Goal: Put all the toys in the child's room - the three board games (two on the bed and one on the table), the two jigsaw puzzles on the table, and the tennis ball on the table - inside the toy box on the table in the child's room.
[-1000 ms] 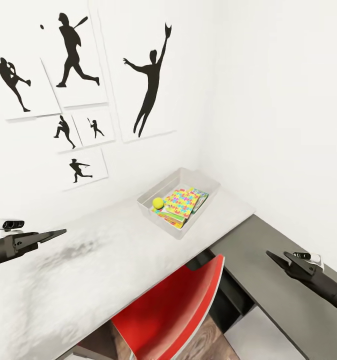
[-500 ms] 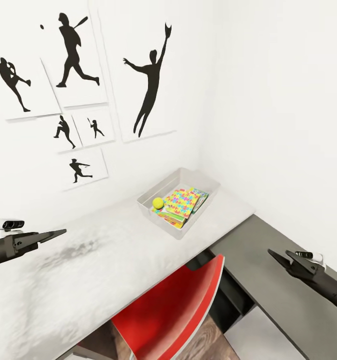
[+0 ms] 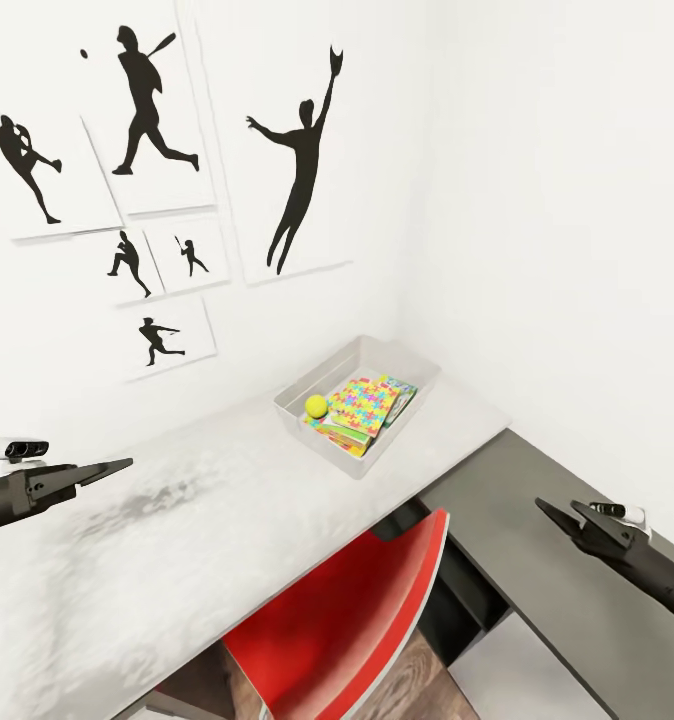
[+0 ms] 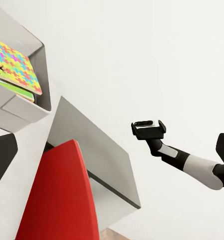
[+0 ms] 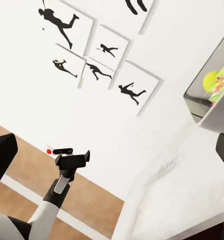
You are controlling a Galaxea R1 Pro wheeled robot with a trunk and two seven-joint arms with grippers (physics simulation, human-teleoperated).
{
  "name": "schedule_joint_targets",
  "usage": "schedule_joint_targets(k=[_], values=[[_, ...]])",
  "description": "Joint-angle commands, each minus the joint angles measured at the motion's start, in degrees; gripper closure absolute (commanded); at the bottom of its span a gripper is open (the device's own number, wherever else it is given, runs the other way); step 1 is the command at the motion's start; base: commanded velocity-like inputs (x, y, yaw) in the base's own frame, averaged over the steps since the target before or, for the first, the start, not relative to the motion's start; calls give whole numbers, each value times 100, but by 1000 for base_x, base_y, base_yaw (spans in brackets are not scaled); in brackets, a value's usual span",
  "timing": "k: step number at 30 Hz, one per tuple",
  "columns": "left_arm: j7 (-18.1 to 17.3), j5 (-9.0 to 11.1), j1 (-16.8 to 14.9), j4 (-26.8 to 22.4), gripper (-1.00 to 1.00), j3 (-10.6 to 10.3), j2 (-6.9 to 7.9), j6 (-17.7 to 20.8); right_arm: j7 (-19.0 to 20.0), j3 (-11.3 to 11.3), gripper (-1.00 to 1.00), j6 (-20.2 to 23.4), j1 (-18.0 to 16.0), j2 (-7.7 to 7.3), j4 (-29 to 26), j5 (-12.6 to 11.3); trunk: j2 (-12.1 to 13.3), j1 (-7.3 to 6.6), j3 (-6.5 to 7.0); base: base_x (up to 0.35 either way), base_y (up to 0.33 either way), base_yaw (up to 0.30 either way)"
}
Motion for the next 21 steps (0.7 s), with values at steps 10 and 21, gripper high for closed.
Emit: schedule_joint_targets(k=[10, 21], values=[[-22, -4, -4, -1, -100, 0, 2, 61, 14, 33, -100, 62, -7, -8, 3, -50, -12, 3, -11, 0, 0, 0], [-22, -4, -4, -1, -100, 2, 2, 61, 18, 33, -100, 75, -7, -6, -10, -58, -12, 3, -4, -7, 5, -17]])
